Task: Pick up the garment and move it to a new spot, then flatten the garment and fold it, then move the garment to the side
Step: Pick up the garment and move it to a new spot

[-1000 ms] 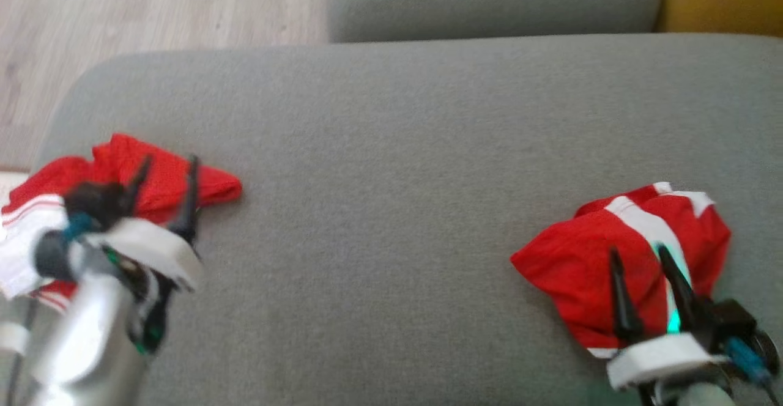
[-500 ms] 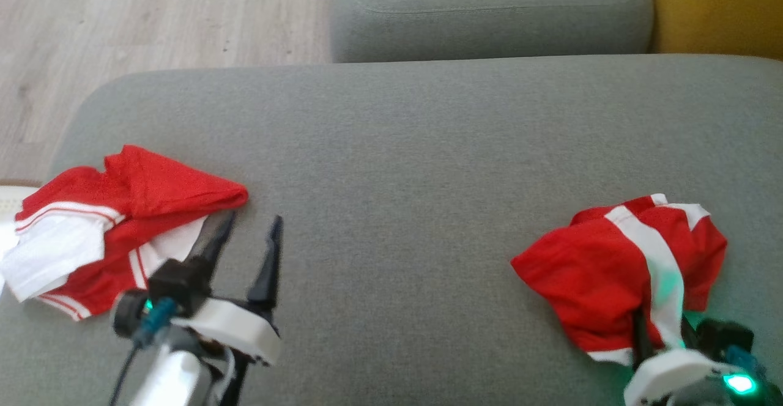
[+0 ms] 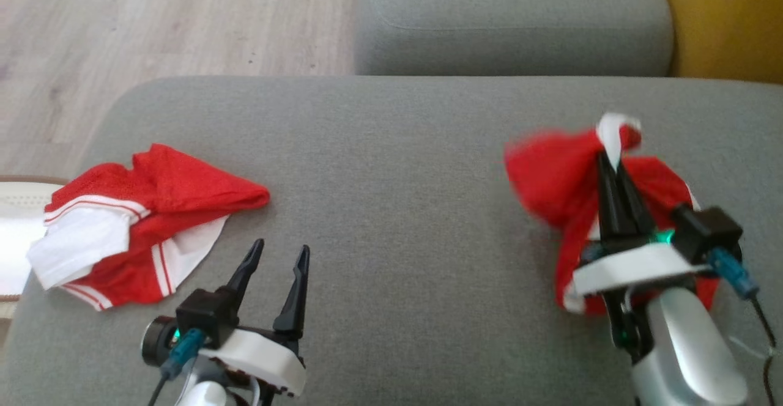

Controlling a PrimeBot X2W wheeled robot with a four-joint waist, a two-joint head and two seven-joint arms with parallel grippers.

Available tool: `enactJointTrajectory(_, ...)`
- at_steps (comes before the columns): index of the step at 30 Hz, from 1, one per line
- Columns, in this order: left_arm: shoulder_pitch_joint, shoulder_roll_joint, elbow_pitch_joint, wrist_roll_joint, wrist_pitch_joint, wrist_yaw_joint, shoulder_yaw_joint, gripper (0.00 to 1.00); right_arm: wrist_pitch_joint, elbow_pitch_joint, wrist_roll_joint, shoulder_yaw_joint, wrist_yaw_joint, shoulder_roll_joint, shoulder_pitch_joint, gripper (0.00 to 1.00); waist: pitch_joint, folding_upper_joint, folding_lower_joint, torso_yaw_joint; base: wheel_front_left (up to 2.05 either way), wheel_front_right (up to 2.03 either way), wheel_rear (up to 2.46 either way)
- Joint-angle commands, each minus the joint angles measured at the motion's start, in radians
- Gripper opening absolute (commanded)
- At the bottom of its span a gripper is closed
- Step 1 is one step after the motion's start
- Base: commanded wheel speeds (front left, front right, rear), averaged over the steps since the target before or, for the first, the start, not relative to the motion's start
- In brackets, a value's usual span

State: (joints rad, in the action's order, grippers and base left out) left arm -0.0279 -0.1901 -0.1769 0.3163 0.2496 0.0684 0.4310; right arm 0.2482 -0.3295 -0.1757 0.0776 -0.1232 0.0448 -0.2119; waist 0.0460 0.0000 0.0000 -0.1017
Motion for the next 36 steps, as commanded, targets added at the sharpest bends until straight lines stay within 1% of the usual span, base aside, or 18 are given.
enactJointTrajectory(1,-0.040,0.000,0.027,-0.008,0.012,-0.004,-0.047,1.00,0.013,0.042,-0.009,0.028,-0.008,0.006,-0.059,0.00,0.006,0.0000,0.0000,-0.008,0.00,0.00,0.00)
enactJointTrajectory(3,-0.040,0.008,0.025,-0.017,0.012,-0.011,-0.051,1.00,0.013,0.066,-0.018,0.049,-0.008,0.006,-0.085,0.00,0.012,0.0000,0.0000,-0.019,0.00,0.00,0.00)
enactJointTrajectory(7,-0.044,0.020,0.022,-0.032,0.012,-0.029,-0.057,1.00,0.013,0.076,-0.038,0.067,-0.008,0.006,-0.127,0.00,0.015,0.0000,0.0000,-0.046,0.00,0.00,0.00)
enactJointTrajectory(11,-0.041,0.027,0.020,-0.043,0.012,-0.037,-0.075,1.00,0.013,0.089,-0.075,0.092,-0.008,0.006,-0.168,0.00,0.019,0.0000,0.0000,-0.063,0.00,0.00,0.00)
enactJointTrajectory(15,-0.039,0.035,0.013,-0.052,0.012,-0.049,-0.088,1.00,0.013,0.096,-0.078,0.113,-0.008,0.005,-0.209,0.00,0.024,0.0000,0.0000,-0.075,0.00,0.00,0.00)
enactJointTrajectory(19,-0.038,0.047,0.007,-0.060,0.012,-0.058,-0.096,1.00,0.013,0.061,-0.058,0.102,-0.008,0.005,-0.214,0.00,0.027,0.0000,0.0000,-0.086,0.00,0.00,0.00)
enactJointTrajectory(22,-0.033,0.056,0.003,-0.061,0.012,-0.062,-0.107,1.00,0.013,-0.027,-0.039,0.093,-0.008,0.005,-0.182,0.00,0.024,0.0000,0.0000,-0.087,0.00,0.00,0.00)
enactJointTrajectory(23,-0.031,0.059,0.000,-0.061,0.012,-0.063,-0.110,1.00,0.013,-0.071,-0.038,0.091,-0.008,0.005,-0.169,0.17,0.022,0.0000,0.0000,-0.085,0.00,0.00,0.00)
enactJointTrajectory(24,-0.030,0.063,-0.004,-0.061,0.012,-0.064,-0.113,1.00,0.013,-0.117,-0.036,0.091,-0.008,0.005,-0.159,0.49,0.020,0.0000,0.0000,-0.082,0.00,0.00,0.00)
enactJointTrajectory(25,-0.028,0.066,-0.009,-0.061,0.012,-0.065,-0.116,1.00,0.013,-0.154,-0.039,0.081,-0.008,0.005,-0.153,1.00,0.019,0.0000,0.0000,-0.077,0.00,0.00,0.00)
enactJointTrajectory(27,-0.026,0.072,-0.020,-0.064,0.012,-0.066,-0.120,1.00,0.013,-0.200,-0.030,0.065,-0.008,0.005,-0.139,1.00,0.019,0.0000,0.0000,-0.068,0.00,0.00,0.00)
enactJointTrajectory(30,-0.020,0.079,-0.030,-0.075,0.012,-0.061,-0.132,1.00,0.013,-0.205,-0.027,0.037,-0.008,0.005,-0.103,1.00,0.024,0.0000,0.0000,-0.046,0.00,0.00,0.00)
enactJointTrajectory(34,0.009,0.092,-0.019,-0.084,0.012,-0.030,-0.176,1.00,0.013,-0.136,-0.003,0.006,-0.008,0.005,-0.034,1.00,0.037,0.0000,0.0000,-0.008,0.00,0.00,0.00)
enactJointTrajectory(35,0.033,0.099,-0.008,-0.089,0.012,-0.014,-0.201,1.00,0.013,-0.084,0.008,0.003,-0.008,0.005,0.009,1.00,0.045,0.0000,0.0000,0.012,0.00,0.00,0.00)
enactJointTrajectory(36,0.046,0.102,0.000,-0.092,0.012,-0.005,-0.216,1.00,0.013,-0.057,0.010,0.003,-0.008,0.005,0.031,1.00,0.049,0.0000,0.0000,0.022,0.00,0.00,0.00)
